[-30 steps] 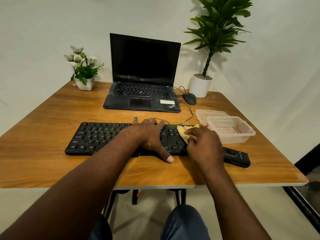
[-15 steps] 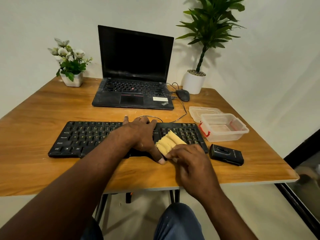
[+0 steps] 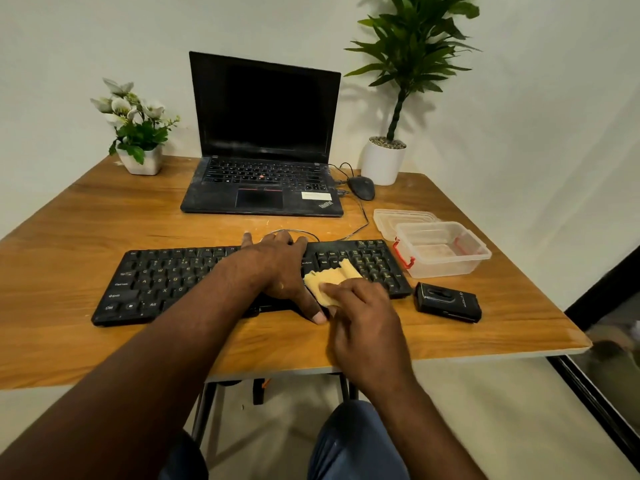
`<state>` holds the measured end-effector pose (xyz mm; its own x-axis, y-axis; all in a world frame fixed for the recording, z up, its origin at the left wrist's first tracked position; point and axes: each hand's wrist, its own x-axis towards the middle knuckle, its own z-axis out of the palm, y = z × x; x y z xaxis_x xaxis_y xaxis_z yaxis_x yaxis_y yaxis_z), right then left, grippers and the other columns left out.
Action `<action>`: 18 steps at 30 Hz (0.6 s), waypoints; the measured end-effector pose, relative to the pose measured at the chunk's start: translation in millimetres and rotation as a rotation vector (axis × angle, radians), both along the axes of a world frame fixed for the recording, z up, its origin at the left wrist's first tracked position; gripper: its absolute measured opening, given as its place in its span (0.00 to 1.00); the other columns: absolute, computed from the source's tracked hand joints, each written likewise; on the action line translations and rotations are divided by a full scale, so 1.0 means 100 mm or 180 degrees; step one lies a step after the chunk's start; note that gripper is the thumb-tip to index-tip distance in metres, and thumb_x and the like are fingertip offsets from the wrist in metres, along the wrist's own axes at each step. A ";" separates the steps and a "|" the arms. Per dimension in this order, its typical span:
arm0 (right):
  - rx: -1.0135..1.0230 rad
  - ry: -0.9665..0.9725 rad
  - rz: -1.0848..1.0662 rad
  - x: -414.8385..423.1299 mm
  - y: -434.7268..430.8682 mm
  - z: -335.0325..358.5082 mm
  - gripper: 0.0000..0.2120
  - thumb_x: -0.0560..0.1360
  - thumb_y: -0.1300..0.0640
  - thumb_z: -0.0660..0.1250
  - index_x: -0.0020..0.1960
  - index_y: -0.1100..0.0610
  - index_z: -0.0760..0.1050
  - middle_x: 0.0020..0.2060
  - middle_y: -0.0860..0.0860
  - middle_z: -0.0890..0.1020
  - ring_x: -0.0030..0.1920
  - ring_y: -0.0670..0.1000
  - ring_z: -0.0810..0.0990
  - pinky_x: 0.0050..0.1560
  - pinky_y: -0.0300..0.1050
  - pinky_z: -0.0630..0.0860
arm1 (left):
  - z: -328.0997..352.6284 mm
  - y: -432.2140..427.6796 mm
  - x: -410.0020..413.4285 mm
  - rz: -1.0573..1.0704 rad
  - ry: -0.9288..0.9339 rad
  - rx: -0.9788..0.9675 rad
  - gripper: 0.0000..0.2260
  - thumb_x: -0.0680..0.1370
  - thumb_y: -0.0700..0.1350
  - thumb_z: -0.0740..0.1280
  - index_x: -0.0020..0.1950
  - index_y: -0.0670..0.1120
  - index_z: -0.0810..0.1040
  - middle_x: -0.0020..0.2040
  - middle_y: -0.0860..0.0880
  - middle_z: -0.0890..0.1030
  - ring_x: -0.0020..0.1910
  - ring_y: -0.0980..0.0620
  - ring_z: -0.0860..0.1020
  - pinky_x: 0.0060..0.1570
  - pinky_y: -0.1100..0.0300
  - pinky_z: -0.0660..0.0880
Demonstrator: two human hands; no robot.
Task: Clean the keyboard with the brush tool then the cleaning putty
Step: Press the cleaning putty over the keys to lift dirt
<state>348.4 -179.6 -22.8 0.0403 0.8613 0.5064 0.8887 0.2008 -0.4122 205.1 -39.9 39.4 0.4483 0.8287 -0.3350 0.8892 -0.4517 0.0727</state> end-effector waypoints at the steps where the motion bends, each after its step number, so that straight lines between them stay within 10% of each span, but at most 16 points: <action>1: -0.0029 -0.0031 -0.0038 0.03 0.01 0.00 0.22 0.74 0.67 0.71 0.66 0.51 0.82 0.56 0.47 0.81 0.58 0.49 0.74 0.56 0.37 0.70 | 0.00 0.00 -0.01 0.0005 -0.0002 -0.0013 0.68 0.55 0.79 0.74 0.84 0.53 0.43 0.84 0.47 0.51 0.83 0.40 0.51 0.77 0.28 0.43; 8: -0.0175 0.0235 -0.1057 0.45 0.04 0.08 0.19 0.76 0.66 0.70 0.64 0.53 0.82 0.57 0.52 0.81 0.61 0.53 0.77 0.58 0.42 0.71 | 0.01 -0.02 -0.01 0.0029 -0.0001 -0.0055 0.68 0.56 0.78 0.74 0.85 0.52 0.42 0.85 0.46 0.49 0.83 0.40 0.48 0.76 0.28 0.41; 18: -0.0836 -0.0487 -0.0282 -0.09 0.31 0.43 0.23 0.74 0.55 0.73 0.69 0.48 0.78 0.65 0.45 0.80 0.68 0.51 0.68 0.66 0.52 0.71 | 0.01 0.00 0.01 0.0031 -0.0004 -0.0030 0.66 0.59 0.74 0.76 0.84 0.53 0.43 0.84 0.46 0.51 0.83 0.40 0.51 0.77 0.29 0.45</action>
